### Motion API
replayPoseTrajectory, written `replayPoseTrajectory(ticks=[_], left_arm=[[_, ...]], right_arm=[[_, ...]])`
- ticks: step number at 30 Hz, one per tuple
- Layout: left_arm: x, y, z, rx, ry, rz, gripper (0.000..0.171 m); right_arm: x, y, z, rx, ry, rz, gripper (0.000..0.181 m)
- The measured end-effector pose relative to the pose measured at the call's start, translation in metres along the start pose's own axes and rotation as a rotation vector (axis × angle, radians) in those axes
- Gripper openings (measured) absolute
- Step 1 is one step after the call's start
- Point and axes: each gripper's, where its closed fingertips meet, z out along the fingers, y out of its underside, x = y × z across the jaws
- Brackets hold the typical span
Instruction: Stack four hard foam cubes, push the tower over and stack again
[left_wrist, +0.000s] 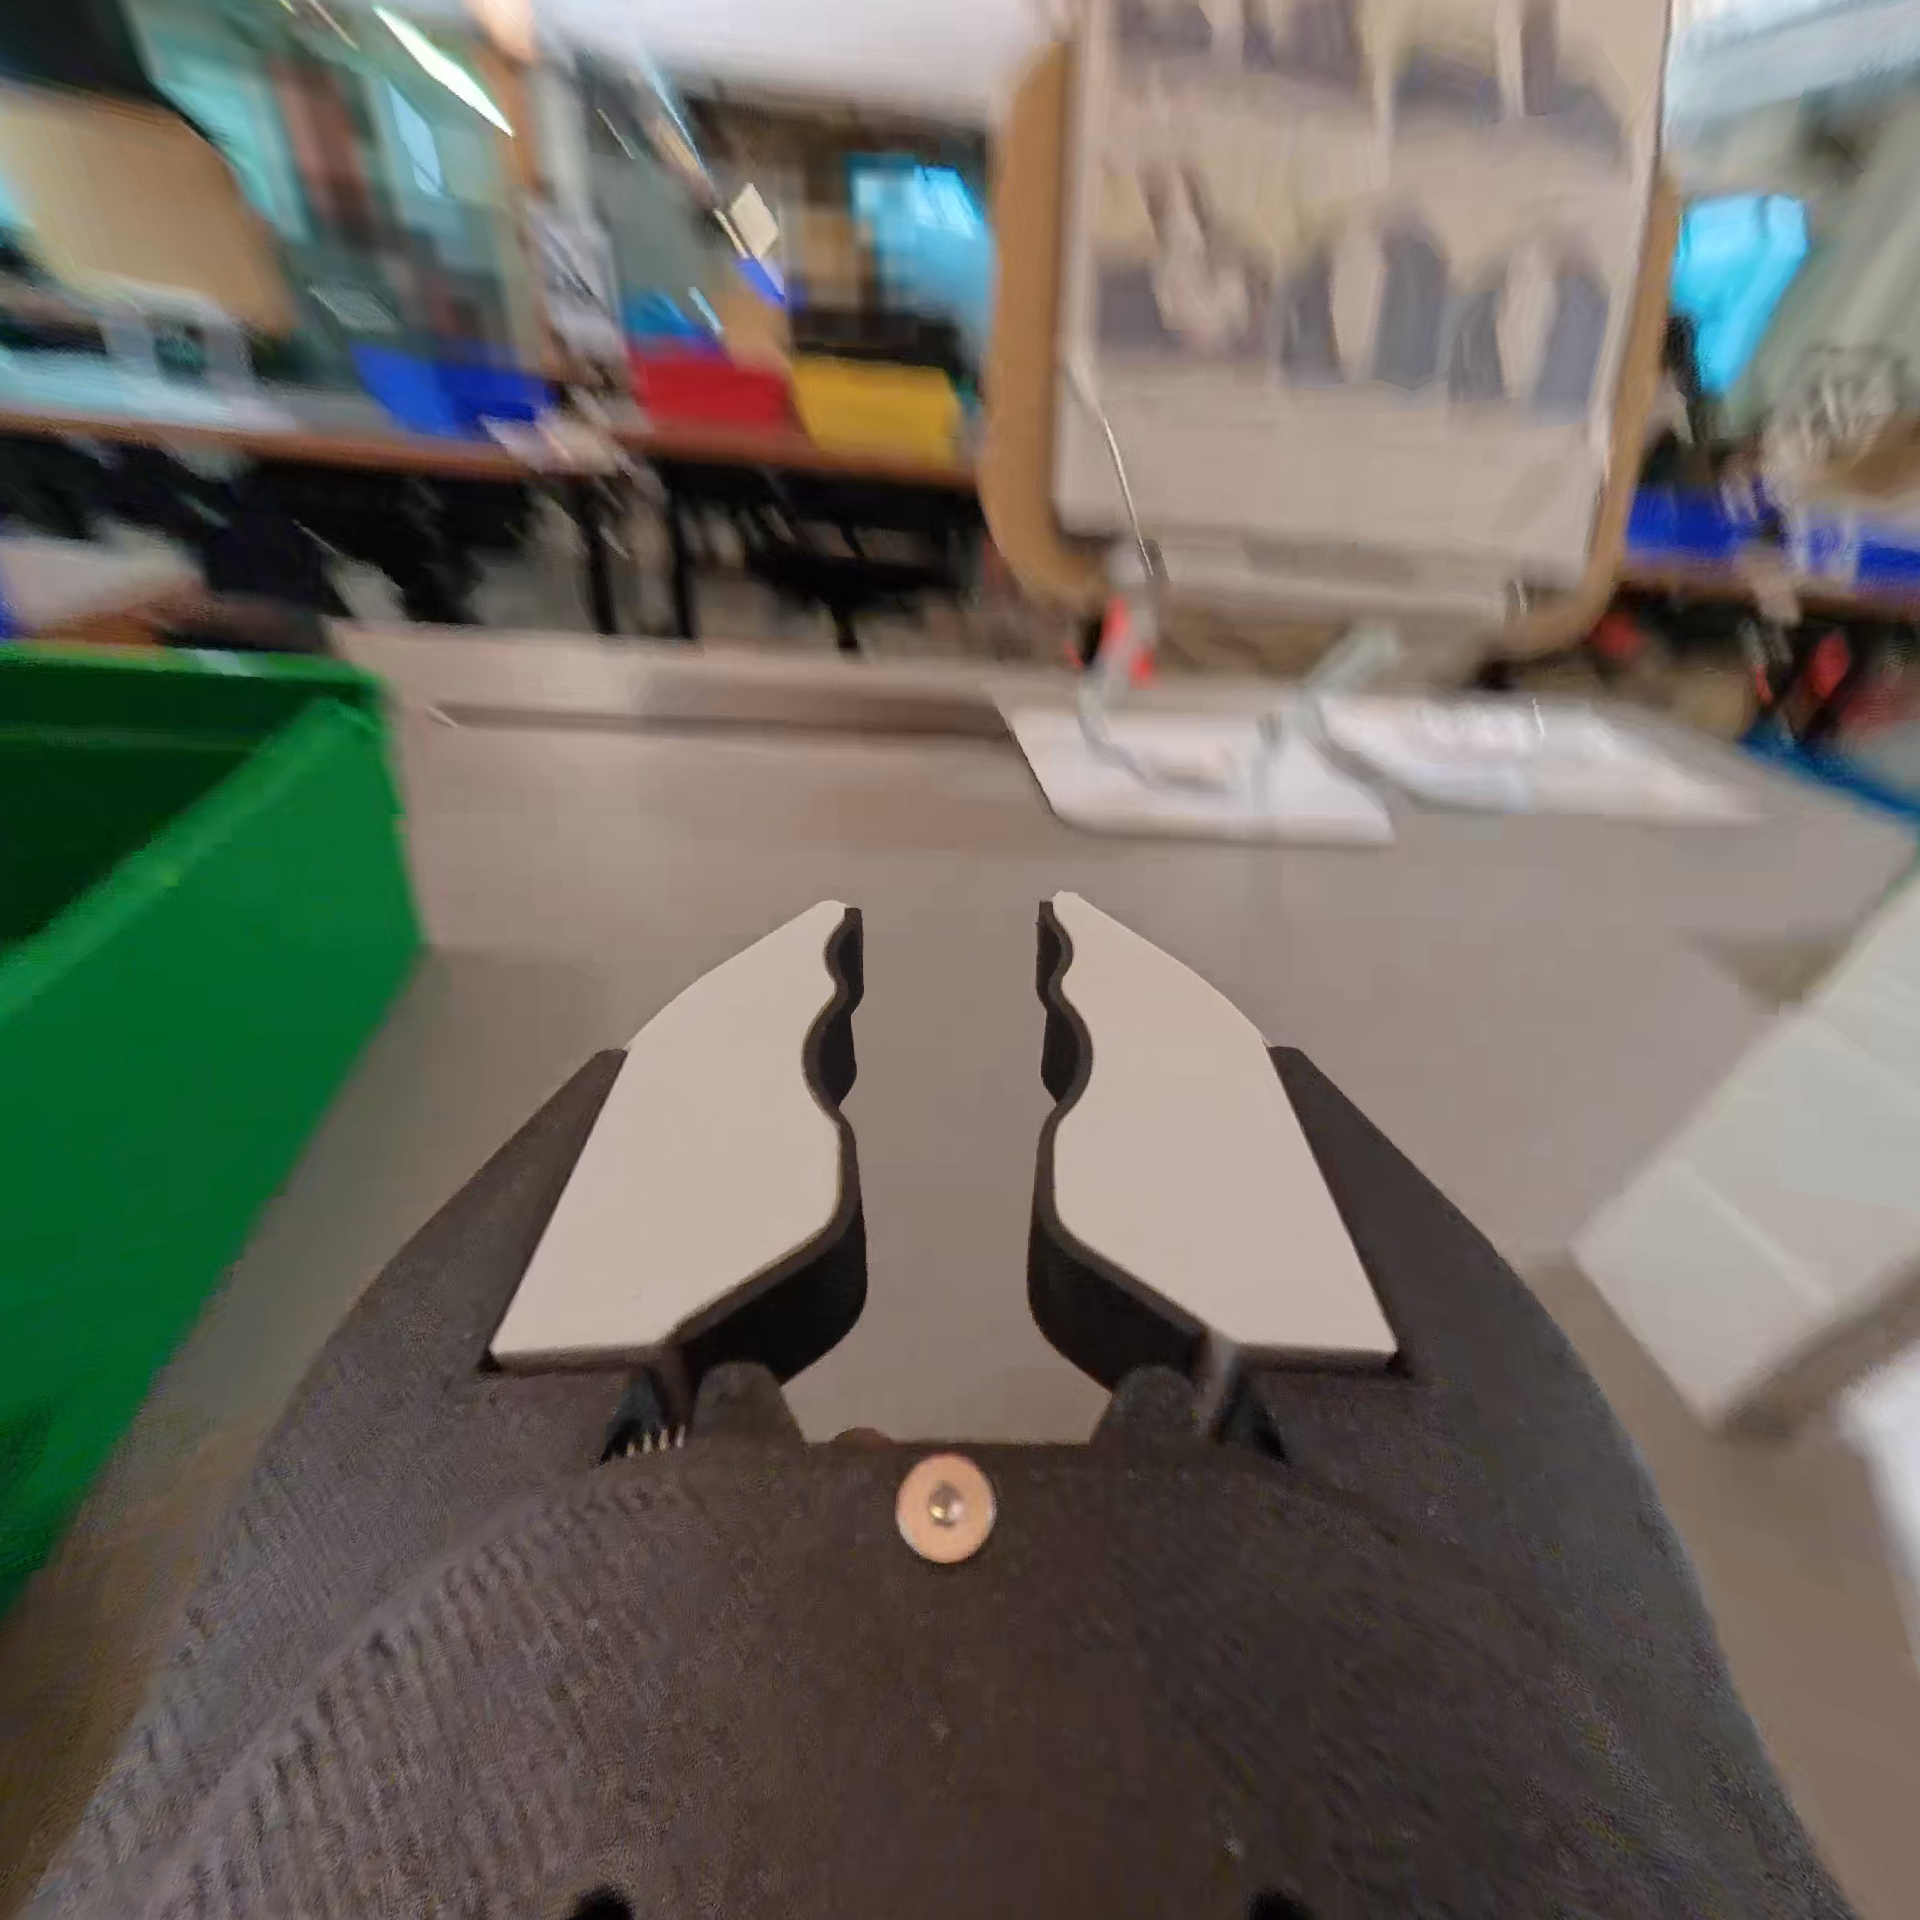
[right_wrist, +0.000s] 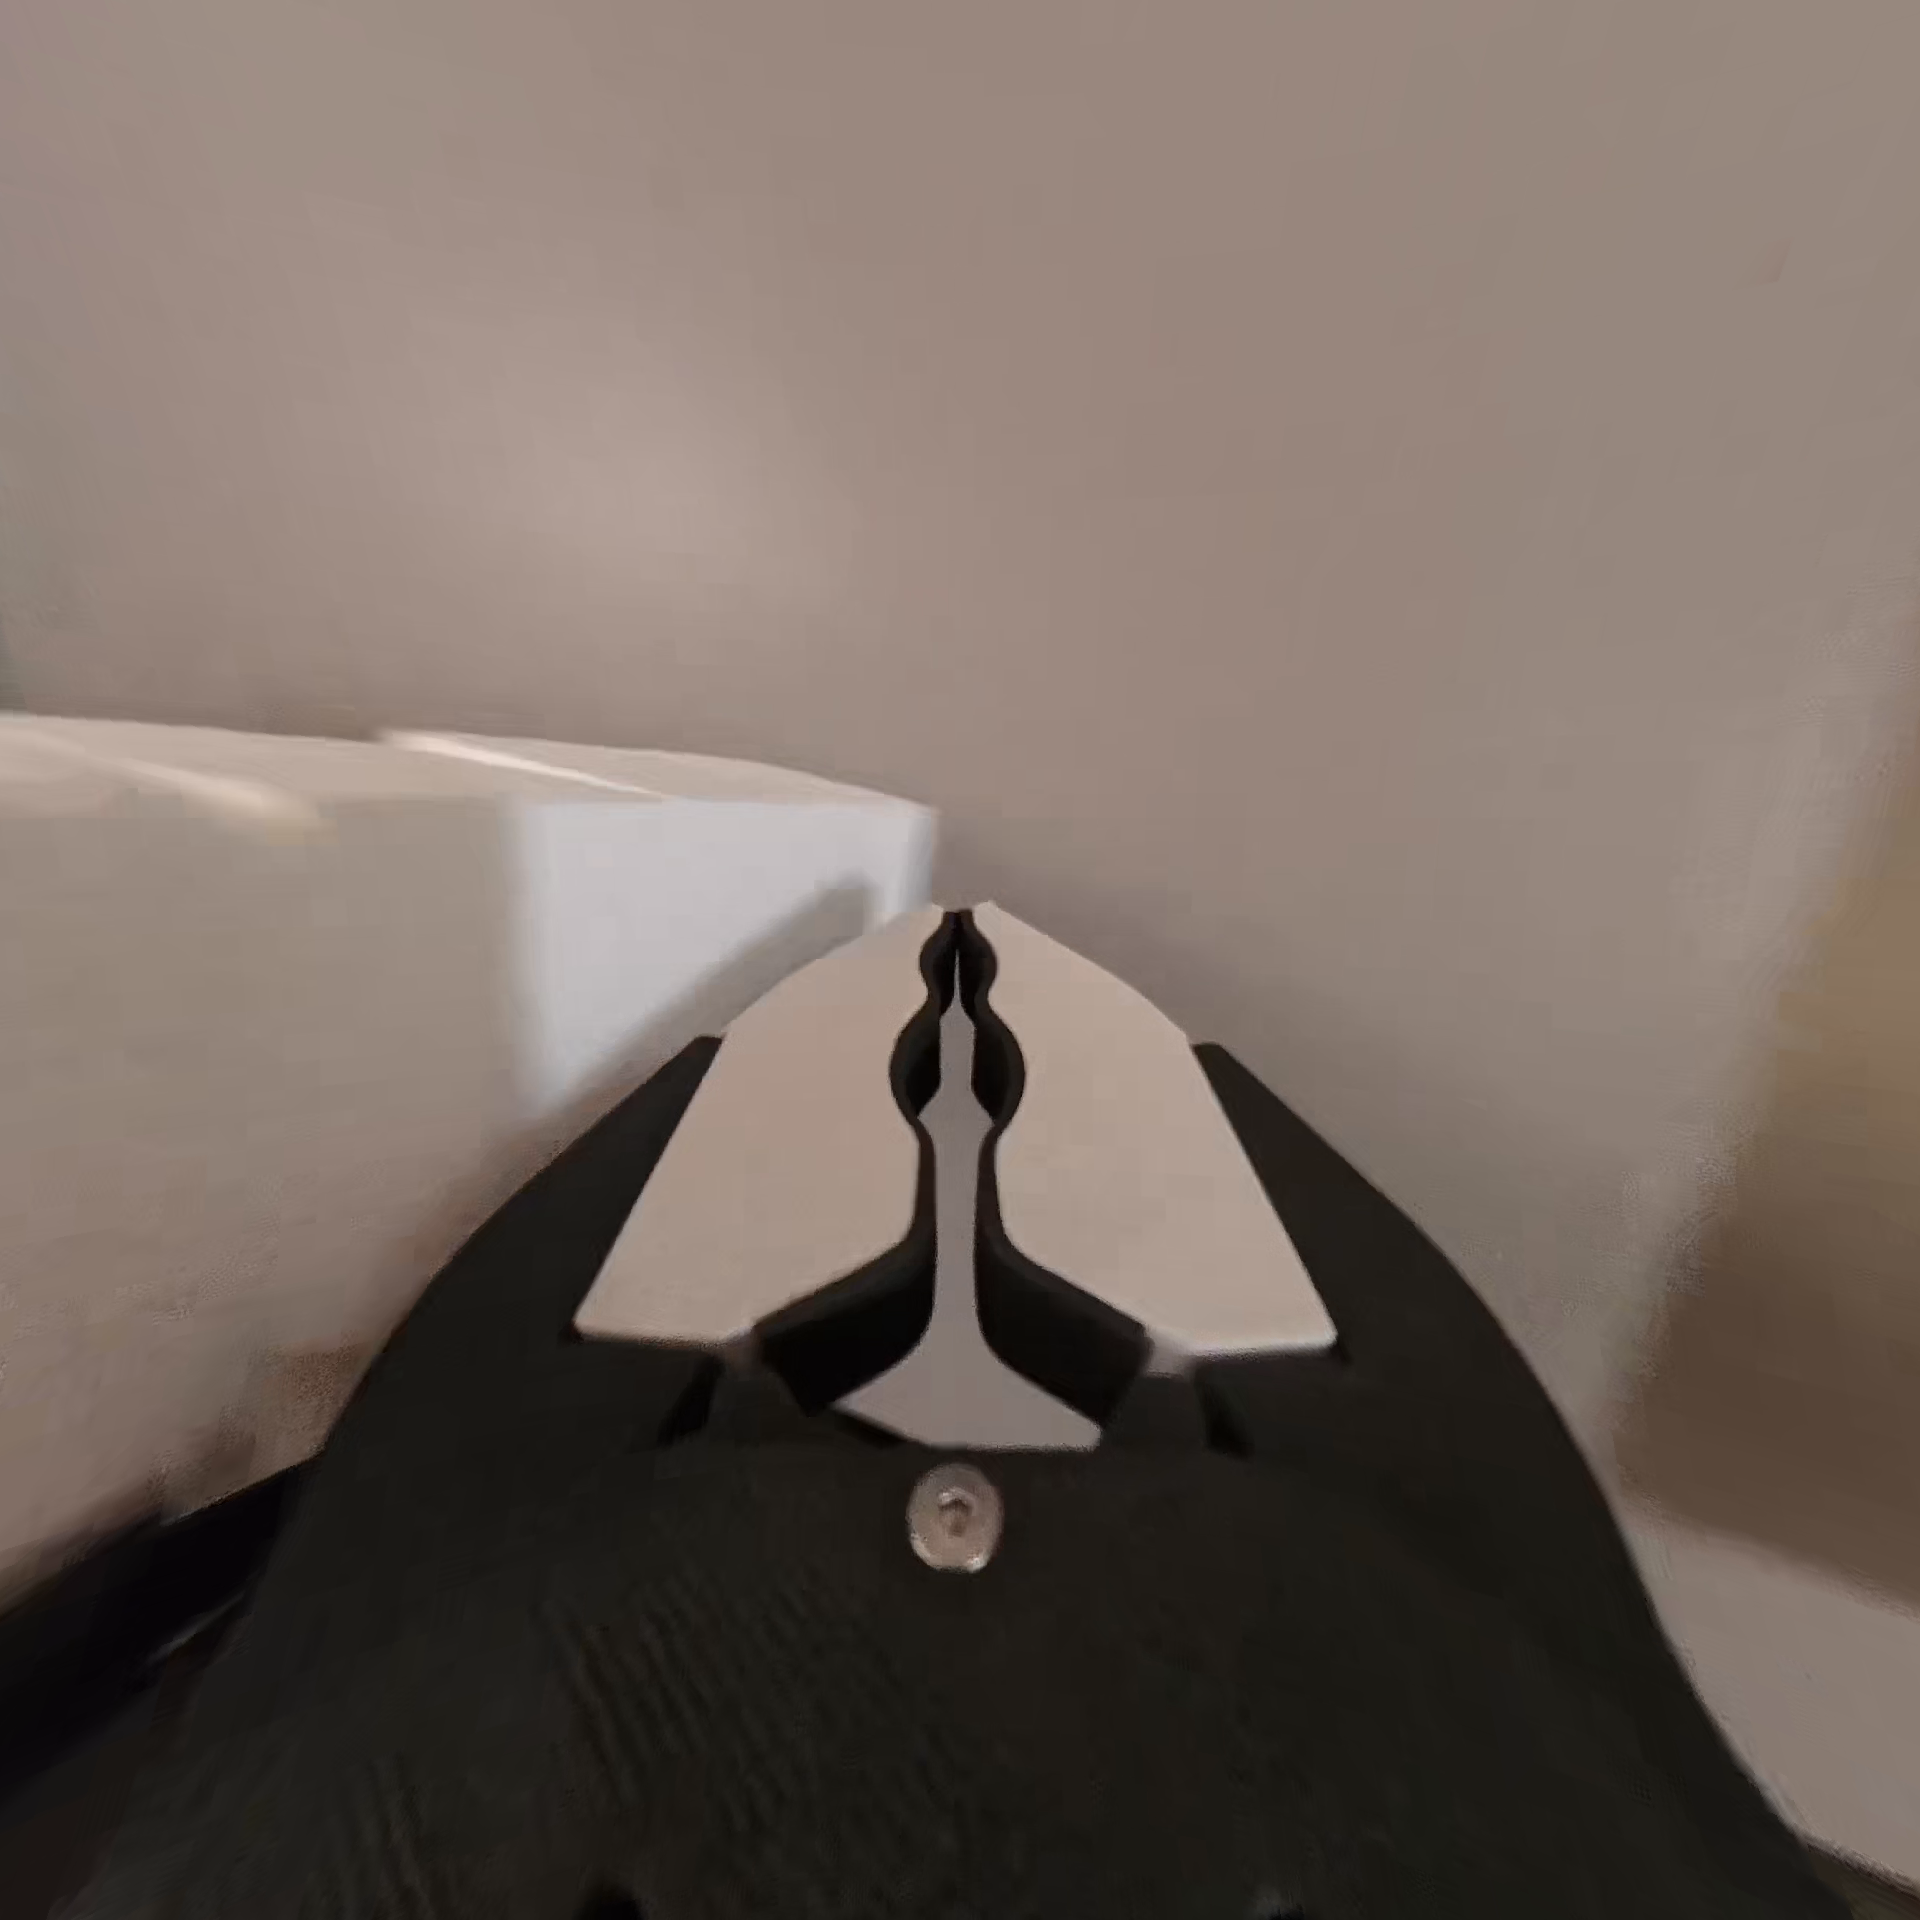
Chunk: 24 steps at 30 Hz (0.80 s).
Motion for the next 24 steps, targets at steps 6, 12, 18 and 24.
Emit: replayPoseTrajectory(ticks=[6, 12, 18, 24], left_arm=[[-0.035, -0.076, -0.048, 0.363, -0.188, 0.034, 0.029], [-0.042, -0.075, -0.05, 0.374, -0.216, 0.033, 0.031], [-0.018, -0.061, -0.039, 0.324, -0.132, 0.103, 0.029], [0.007, -0.049, -0.035, 0.27, -0.058, 0.163, 0.029]], right_arm=[[-0.098, -0.062, -0.03, 0.143, -0.183, -0.138, 0.0], [-0.08, -0.065, -0.047, 0.241, -0.27, -0.157, 0.001], [-0.016, -0.045, -0.048, 0.487, -0.225, -0.243, 0.018], [0.008, -0.028, -0.049, 0.726, -0.282, -0.326, 0.022]])
